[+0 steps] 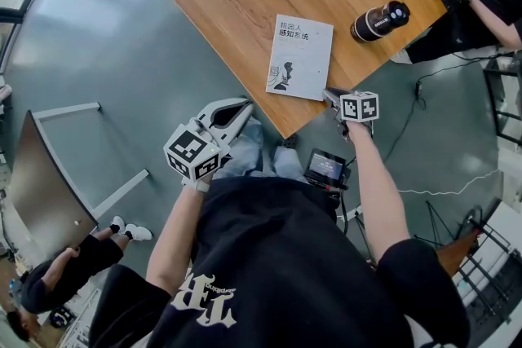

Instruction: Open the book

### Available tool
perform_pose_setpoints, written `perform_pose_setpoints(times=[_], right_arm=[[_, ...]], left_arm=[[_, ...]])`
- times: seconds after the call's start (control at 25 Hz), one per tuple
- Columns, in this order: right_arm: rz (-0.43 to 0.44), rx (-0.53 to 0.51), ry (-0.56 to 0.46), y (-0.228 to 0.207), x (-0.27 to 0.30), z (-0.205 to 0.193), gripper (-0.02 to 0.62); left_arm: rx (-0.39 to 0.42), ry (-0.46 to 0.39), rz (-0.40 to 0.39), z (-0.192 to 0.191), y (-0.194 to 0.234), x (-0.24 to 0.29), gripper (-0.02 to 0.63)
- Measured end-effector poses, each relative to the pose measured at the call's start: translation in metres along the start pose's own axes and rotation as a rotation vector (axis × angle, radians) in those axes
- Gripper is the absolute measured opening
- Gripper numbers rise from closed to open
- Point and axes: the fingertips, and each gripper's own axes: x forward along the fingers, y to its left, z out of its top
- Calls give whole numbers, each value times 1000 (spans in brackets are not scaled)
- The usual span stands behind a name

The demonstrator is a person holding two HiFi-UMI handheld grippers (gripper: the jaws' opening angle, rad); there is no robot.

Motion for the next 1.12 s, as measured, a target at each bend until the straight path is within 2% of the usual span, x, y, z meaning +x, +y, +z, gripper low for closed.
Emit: perform_pose_setpoints(times=[0.16,0.4,1.0,1.12], right_arm=[[-15,48,-4,-7,1,-1,51],[51,137,-38,-3,-1,1,51],[109,146,-100,16,-20,15,49],[133,160,-119,25,-26,21,29]], left_arm=[[1,6,0,1,4,1,6],[3,11,-11,4,2,6,6],[17,7,-36,10,-6,19,6],[22,5,-41,12,-7,21,6]])
